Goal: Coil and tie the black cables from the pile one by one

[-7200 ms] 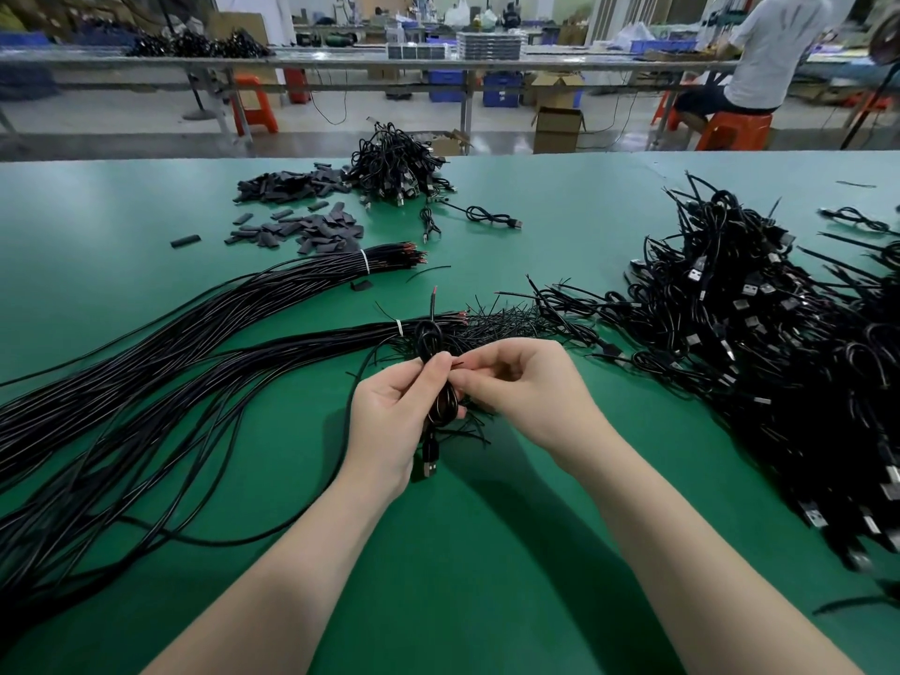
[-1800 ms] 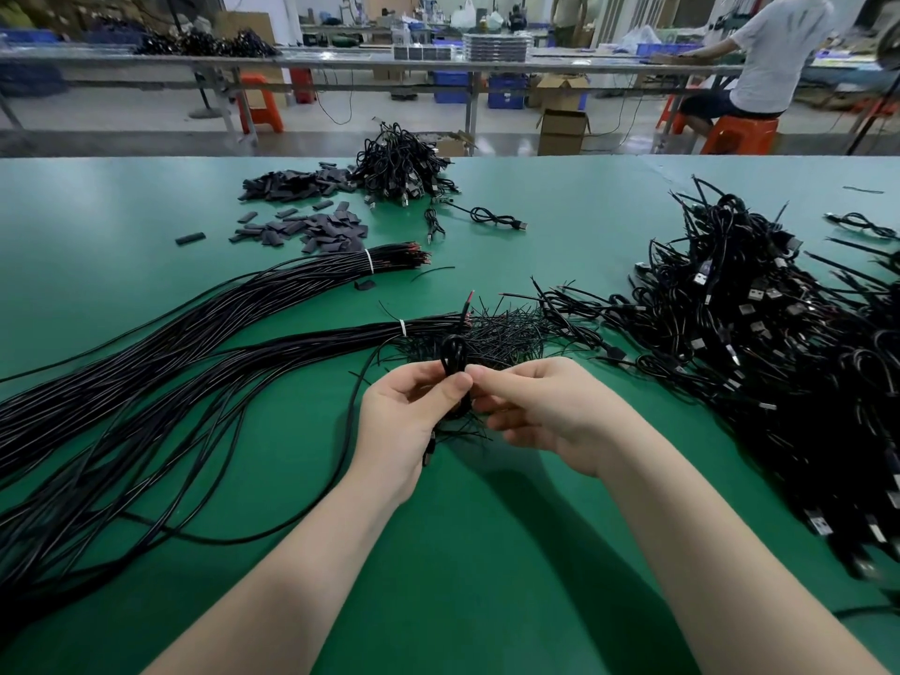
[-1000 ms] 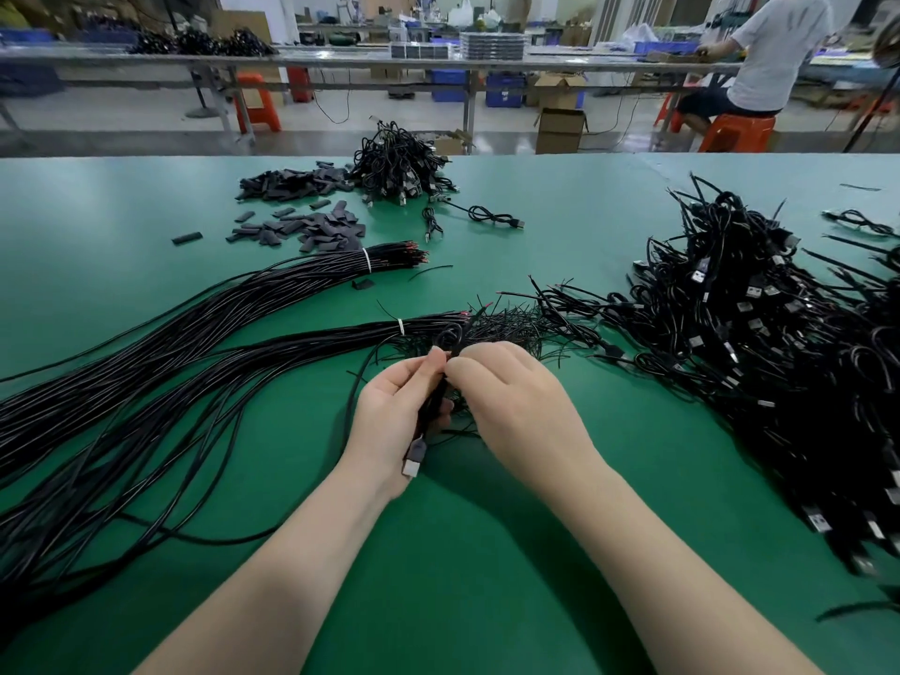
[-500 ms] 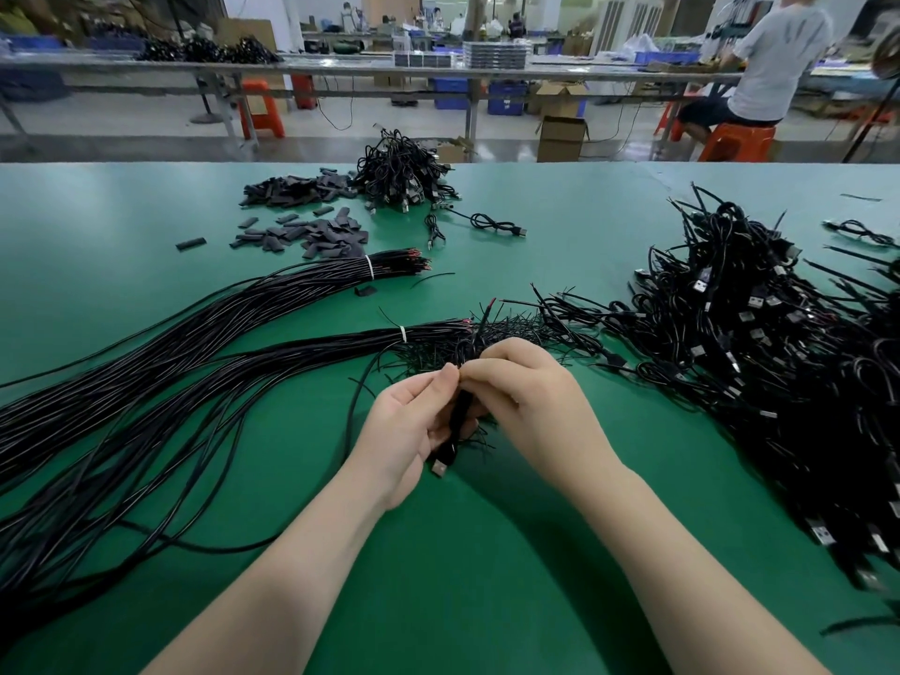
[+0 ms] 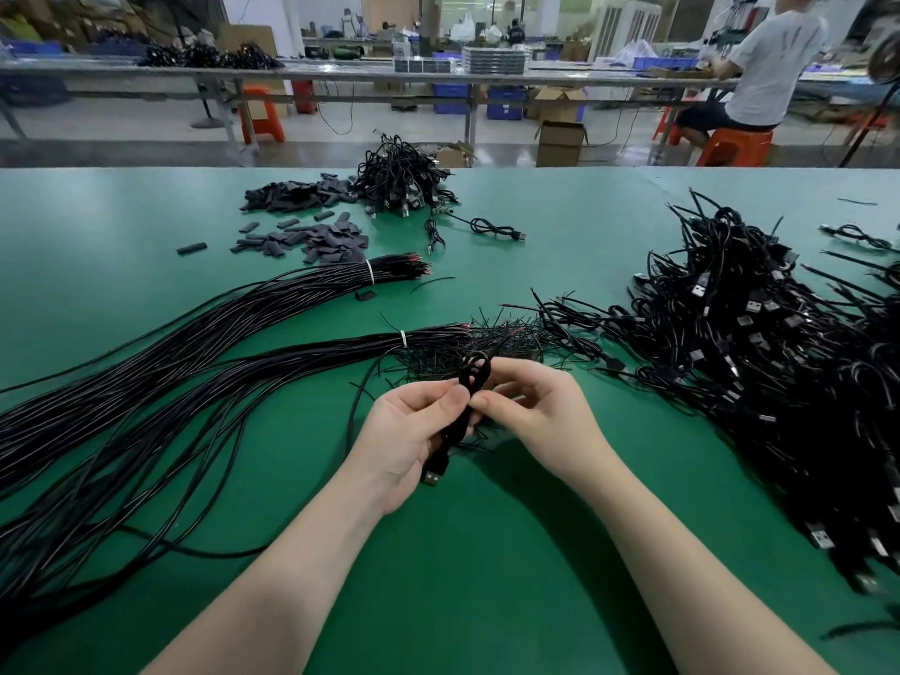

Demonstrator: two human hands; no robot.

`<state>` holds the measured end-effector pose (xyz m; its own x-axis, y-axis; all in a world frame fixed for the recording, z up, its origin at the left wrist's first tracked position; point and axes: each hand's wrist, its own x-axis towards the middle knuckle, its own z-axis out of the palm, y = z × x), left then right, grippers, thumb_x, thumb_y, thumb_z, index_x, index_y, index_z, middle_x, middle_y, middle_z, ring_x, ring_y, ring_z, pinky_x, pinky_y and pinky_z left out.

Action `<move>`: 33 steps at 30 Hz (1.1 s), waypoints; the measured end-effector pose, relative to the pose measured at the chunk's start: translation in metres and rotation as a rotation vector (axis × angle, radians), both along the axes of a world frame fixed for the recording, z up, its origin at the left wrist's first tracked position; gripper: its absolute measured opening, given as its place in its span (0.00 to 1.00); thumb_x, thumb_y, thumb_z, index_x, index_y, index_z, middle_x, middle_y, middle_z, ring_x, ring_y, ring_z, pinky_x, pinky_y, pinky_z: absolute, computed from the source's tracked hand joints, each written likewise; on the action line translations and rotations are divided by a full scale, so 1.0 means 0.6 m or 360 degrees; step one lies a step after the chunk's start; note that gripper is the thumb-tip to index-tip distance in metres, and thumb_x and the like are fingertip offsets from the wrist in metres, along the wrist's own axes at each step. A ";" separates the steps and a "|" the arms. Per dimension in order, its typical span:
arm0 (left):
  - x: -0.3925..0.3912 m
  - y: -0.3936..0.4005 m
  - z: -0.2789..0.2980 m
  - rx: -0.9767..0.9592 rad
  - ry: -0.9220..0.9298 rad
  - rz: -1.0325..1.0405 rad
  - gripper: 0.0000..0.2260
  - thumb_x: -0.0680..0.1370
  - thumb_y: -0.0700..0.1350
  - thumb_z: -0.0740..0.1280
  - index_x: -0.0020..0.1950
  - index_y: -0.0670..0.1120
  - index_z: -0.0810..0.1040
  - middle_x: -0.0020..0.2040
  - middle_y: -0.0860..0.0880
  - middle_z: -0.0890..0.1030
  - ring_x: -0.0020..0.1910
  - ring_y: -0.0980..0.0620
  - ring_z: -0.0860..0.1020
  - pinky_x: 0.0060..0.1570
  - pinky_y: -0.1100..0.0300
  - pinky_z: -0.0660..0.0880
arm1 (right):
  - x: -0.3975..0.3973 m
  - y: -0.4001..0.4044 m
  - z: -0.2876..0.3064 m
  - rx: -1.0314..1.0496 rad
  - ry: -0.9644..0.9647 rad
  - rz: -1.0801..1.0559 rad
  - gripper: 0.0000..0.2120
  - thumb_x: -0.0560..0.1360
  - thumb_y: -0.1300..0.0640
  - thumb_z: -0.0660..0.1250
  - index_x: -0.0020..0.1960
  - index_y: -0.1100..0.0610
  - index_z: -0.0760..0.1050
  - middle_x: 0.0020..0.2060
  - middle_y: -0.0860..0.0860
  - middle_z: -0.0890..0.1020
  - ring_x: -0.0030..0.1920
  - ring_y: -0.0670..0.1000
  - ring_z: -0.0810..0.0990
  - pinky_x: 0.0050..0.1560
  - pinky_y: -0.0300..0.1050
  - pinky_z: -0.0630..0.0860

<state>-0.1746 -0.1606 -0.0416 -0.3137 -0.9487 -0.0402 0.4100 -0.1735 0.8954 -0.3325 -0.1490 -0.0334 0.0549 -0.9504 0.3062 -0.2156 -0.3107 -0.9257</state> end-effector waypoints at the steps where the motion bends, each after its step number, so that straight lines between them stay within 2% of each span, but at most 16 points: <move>1: 0.000 -0.001 -0.001 -0.0006 -0.0008 0.0011 0.06 0.65 0.43 0.71 0.38 0.43 0.86 0.37 0.47 0.85 0.33 0.54 0.81 0.35 0.64 0.78 | -0.002 0.000 0.001 -0.0027 0.0017 0.0044 0.11 0.72 0.61 0.74 0.49 0.46 0.82 0.39 0.50 0.85 0.38 0.57 0.80 0.45 0.52 0.77; 3: -0.001 -0.003 -0.003 0.0002 -0.0007 0.0066 0.07 0.65 0.40 0.71 0.41 0.41 0.84 0.36 0.46 0.85 0.32 0.54 0.81 0.34 0.64 0.78 | -0.005 0.000 0.001 -0.0091 0.0067 0.0051 0.11 0.72 0.62 0.73 0.47 0.46 0.83 0.39 0.49 0.85 0.40 0.57 0.82 0.46 0.51 0.79; 5: -0.003 -0.004 -0.005 0.0031 0.0010 0.0128 0.09 0.65 0.39 0.71 0.44 0.39 0.81 0.36 0.46 0.85 0.32 0.54 0.82 0.34 0.65 0.78 | -0.005 0.001 -0.001 -0.0113 0.0110 0.0020 0.11 0.73 0.62 0.73 0.46 0.46 0.83 0.39 0.46 0.85 0.39 0.51 0.82 0.45 0.46 0.79; 8: -0.003 -0.004 -0.004 0.0032 0.0097 0.0155 0.11 0.65 0.38 0.71 0.47 0.41 0.79 0.39 0.46 0.85 0.36 0.53 0.83 0.36 0.63 0.79 | 0.002 0.008 0.004 0.0004 0.0059 0.0137 0.10 0.76 0.60 0.70 0.47 0.44 0.82 0.35 0.42 0.82 0.36 0.43 0.76 0.41 0.39 0.74; 11: -0.002 -0.001 -0.002 -0.0070 0.0098 0.0170 0.13 0.66 0.37 0.70 0.48 0.44 0.75 0.36 0.49 0.84 0.33 0.53 0.82 0.35 0.63 0.79 | 0.009 0.017 0.016 0.0144 0.0027 0.0244 0.08 0.78 0.52 0.66 0.41 0.45 0.82 0.35 0.43 0.80 0.38 0.44 0.75 0.44 0.42 0.72; 14: -0.003 -0.001 -0.010 -0.0164 -0.0028 0.0257 0.13 0.66 0.33 0.70 0.47 0.45 0.73 0.32 0.51 0.81 0.32 0.57 0.80 0.35 0.67 0.77 | 0.012 0.028 0.024 0.0180 0.0078 0.0245 0.12 0.79 0.52 0.66 0.39 0.43 0.82 0.30 0.40 0.75 0.33 0.41 0.70 0.36 0.36 0.67; 16: -0.003 -0.001 -0.014 -0.0211 -0.0080 0.0241 0.15 0.68 0.30 0.70 0.49 0.45 0.74 0.34 0.51 0.82 0.35 0.56 0.80 0.37 0.66 0.77 | 0.016 0.035 0.027 0.0239 0.0048 0.0185 0.10 0.78 0.54 0.68 0.39 0.48 0.82 0.28 0.40 0.75 0.30 0.40 0.69 0.33 0.35 0.66; 19: -0.003 0.009 -0.016 -0.0362 -0.0259 0.0107 0.20 0.70 0.32 0.74 0.58 0.48 0.75 0.43 0.51 0.84 0.45 0.55 0.81 0.46 0.65 0.77 | 0.008 0.045 0.054 0.0301 -0.0169 -0.0085 0.10 0.78 0.56 0.67 0.45 0.62 0.80 0.38 0.54 0.83 0.38 0.46 0.76 0.44 0.42 0.71; 21: -0.005 0.019 -0.018 -0.0490 -0.0413 0.0129 0.16 0.73 0.41 0.73 0.59 0.50 0.77 0.47 0.51 0.84 0.49 0.54 0.82 0.50 0.64 0.77 | -0.027 0.054 0.104 0.0198 -0.0264 -0.0369 0.10 0.80 0.55 0.64 0.47 0.63 0.76 0.42 0.57 0.84 0.41 0.49 0.80 0.50 0.48 0.76; 22: -0.006 0.023 -0.019 -0.0550 -0.0500 0.0206 0.12 0.74 0.44 0.71 0.57 0.52 0.78 0.47 0.50 0.84 0.49 0.53 0.82 0.50 0.63 0.78 | -0.050 0.061 0.137 0.0086 -0.0155 -0.0520 0.09 0.80 0.54 0.62 0.49 0.59 0.74 0.42 0.53 0.83 0.42 0.48 0.82 0.51 0.50 0.78; 24: -0.009 0.028 -0.021 -0.0668 -0.0653 0.0403 0.10 0.78 0.41 0.68 0.51 0.57 0.80 0.45 0.51 0.84 0.47 0.53 0.83 0.50 0.64 0.78 | -0.115 0.074 0.203 -0.0263 0.0476 -0.0965 0.08 0.81 0.51 0.59 0.55 0.54 0.73 0.45 0.51 0.82 0.43 0.53 0.82 0.46 0.56 0.79; 27: -0.009 0.035 -0.022 -0.0903 -0.0905 0.0656 0.14 0.78 0.39 0.66 0.48 0.61 0.79 0.43 0.56 0.83 0.44 0.57 0.82 0.44 0.69 0.76 | -0.247 0.087 0.265 -0.0511 0.1480 -0.1808 0.12 0.80 0.54 0.58 0.62 0.55 0.70 0.54 0.62 0.77 0.47 0.65 0.77 0.42 0.57 0.73; 28: -0.008 0.037 -0.022 -0.0973 -0.0975 0.0721 0.14 0.78 0.40 0.66 0.48 0.61 0.79 0.43 0.57 0.82 0.43 0.57 0.81 0.43 0.69 0.76 | -0.292 0.092 0.270 -0.0378 0.1647 -0.2000 0.13 0.79 0.57 0.59 0.63 0.59 0.69 0.55 0.65 0.74 0.50 0.68 0.76 0.44 0.60 0.73; 30: -0.008 0.042 -0.023 -0.1082 -0.1086 0.0787 0.12 0.78 0.41 0.66 0.49 0.60 0.79 0.44 0.59 0.82 0.44 0.56 0.81 0.43 0.66 0.76 | -0.367 0.102 0.251 0.0175 0.1722 -0.2064 0.17 0.80 0.57 0.58 0.66 0.63 0.66 0.60 0.68 0.71 0.58 0.71 0.71 0.54 0.64 0.70; 32: -0.011 0.048 -0.022 -0.1133 -0.1152 0.0734 0.13 0.79 0.42 0.65 0.50 0.62 0.78 0.47 0.59 0.81 0.47 0.57 0.80 0.45 0.65 0.76 | -0.408 0.115 0.206 0.0782 0.1656 -0.1792 0.24 0.82 0.49 0.52 0.73 0.62 0.59 0.70 0.65 0.66 0.68 0.68 0.65 0.65 0.62 0.65; 33: -0.012 0.051 -0.020 -0.1148 -0.1184 0.0703 0.13 0.79 0.41 0.65 0.51 0.62 0.77 0.49 0.60 0.80 0.49 0.59 0.79 0.47 0.65 0.76 | -0.418 0.119 0.186 0.0891 0.1626 -0.1694 0.29 0.82 0.44 0.50 0.76 0.60 0.54 0.73 0.63 0.62 0.71 0.66 0.62 0.69 0.61 0.63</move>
<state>-0.1820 -0.1301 -0.0537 -0.0712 -0.8476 0.5258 -0.3704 0.5119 0.7751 -0.5836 -0.0777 0.0782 -0.7298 -0.6621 0.1704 -0.6836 0.7021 -0.1995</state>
